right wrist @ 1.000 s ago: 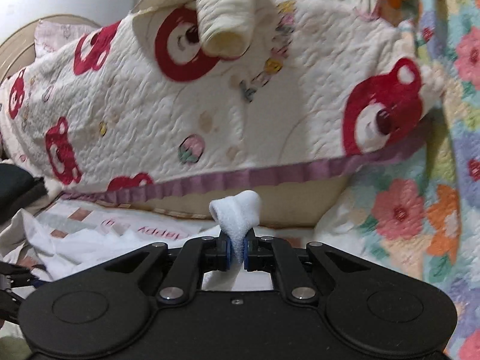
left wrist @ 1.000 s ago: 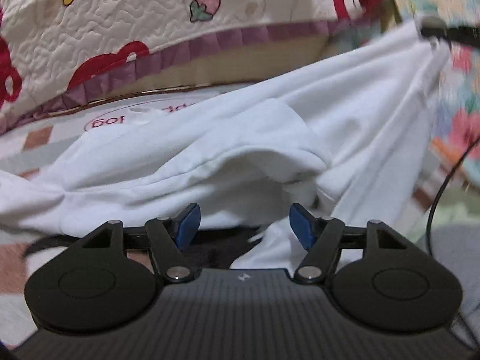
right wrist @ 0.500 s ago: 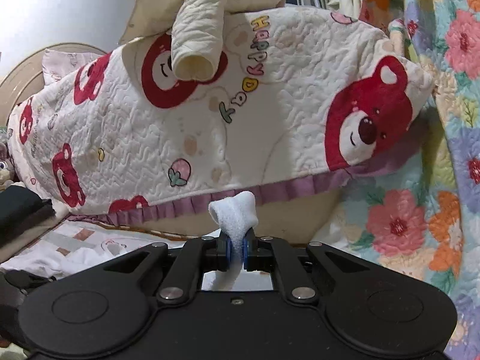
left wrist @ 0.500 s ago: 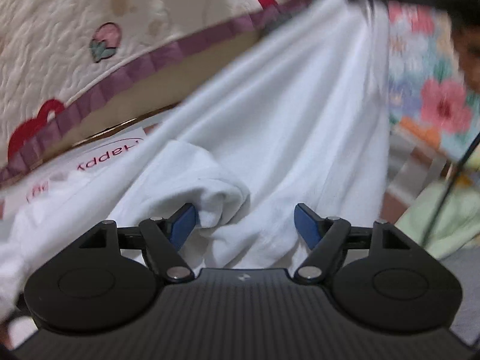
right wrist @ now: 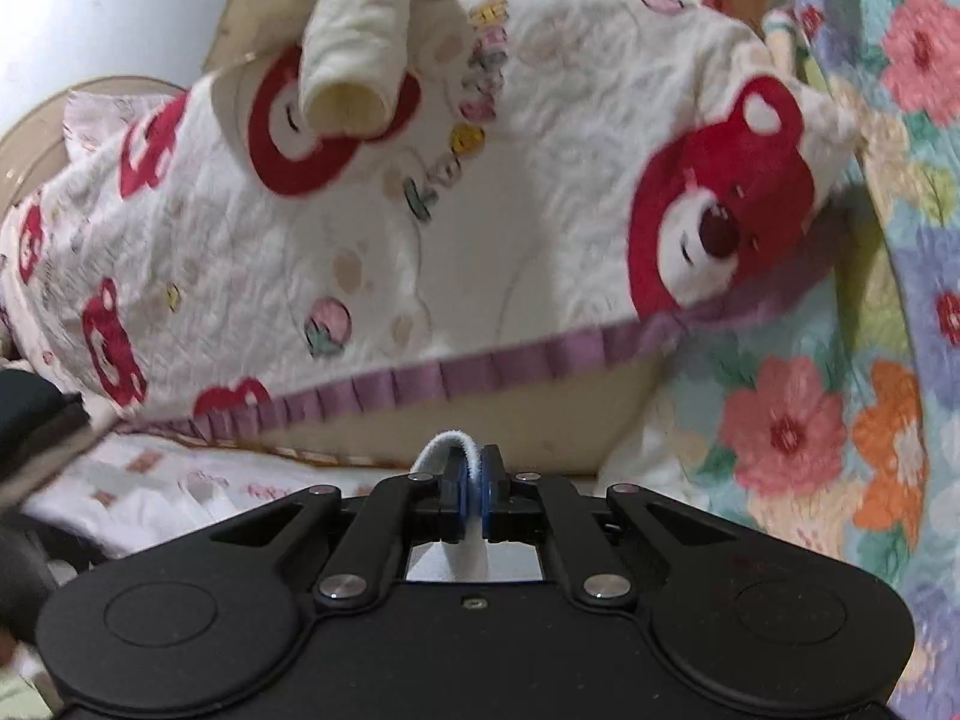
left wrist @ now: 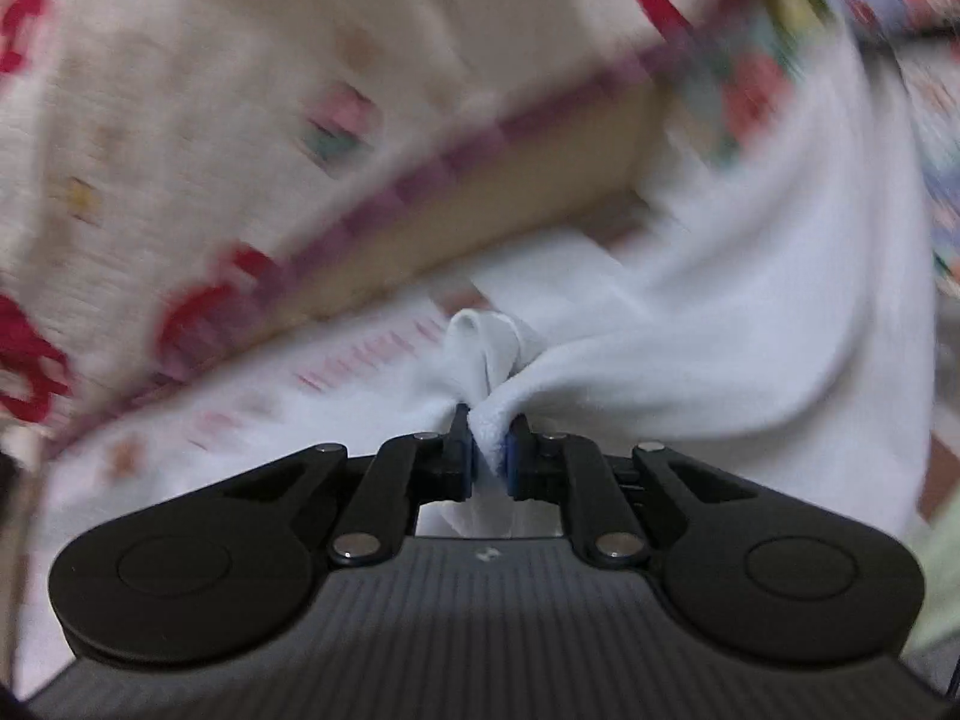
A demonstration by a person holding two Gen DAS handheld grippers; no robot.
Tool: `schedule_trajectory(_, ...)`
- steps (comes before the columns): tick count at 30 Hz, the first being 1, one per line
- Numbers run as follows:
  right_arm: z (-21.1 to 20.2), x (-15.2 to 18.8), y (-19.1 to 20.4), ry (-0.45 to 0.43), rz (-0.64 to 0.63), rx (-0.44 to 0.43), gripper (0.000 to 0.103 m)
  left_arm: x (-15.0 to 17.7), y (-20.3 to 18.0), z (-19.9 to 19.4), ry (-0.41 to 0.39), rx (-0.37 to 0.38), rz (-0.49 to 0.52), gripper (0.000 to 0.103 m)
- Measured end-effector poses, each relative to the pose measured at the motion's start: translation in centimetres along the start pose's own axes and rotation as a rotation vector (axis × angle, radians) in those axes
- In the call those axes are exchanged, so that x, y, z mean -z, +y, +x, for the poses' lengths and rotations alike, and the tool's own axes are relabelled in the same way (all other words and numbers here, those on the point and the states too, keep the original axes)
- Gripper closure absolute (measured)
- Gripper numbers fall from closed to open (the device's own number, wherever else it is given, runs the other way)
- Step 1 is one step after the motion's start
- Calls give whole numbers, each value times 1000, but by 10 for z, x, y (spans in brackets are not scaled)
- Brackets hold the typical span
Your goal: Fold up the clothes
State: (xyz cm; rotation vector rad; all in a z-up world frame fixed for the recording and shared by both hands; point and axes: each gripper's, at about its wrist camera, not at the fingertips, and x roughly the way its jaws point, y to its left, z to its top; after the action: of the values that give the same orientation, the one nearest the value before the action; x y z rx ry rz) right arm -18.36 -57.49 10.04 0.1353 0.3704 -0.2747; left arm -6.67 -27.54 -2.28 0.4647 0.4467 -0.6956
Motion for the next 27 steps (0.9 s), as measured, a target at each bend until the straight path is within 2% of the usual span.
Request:
schedule_trajectory(5,20,10,-5,75,-33,12,98,-29,87,-50,-149,-200,-138,95)
schedule_trajectory(7,30,12,0,107,-70,11,97,-39,122,-70,-193,-230,-205,96)
schedule_trajectory(8,35,13,3,122,-89,11,97,-40,136,-83,-215,-257,-229,96)
schedule_trajectory(10,43,17,14,150,-135,67,97,-36,158,-111,-253,-319,-266,96)
schedule_trajectory(12,52,24,23,198,-151,141,89,-25,176,-131,-263,-351,-306,96)
schedule_trajectory(13,55,28,24,225,-113,128,86,-17,185,-138,-256,-348,-332,96)
schedule_trajectory(15,56,37,33,263,-56,57,78,1,197,-146,-228,-349,-372,96)
schedule_trajectory(17,57,47,44,296,-12,-13,61,21,203,-151,-209,-347,-402,96)
schedule_trajectory(20,57,62,62,347,53,-120,46,49,210,-153,-190,-356,-436,96)
schedule_trajectory(26,58,91,96,445,184,-333,35,88,206,-148,-203,-368,-465,96)
schedule_trajectory(27,61,95,104,463,182,-339,35,91,204,-149,-207,-371,-456,96)
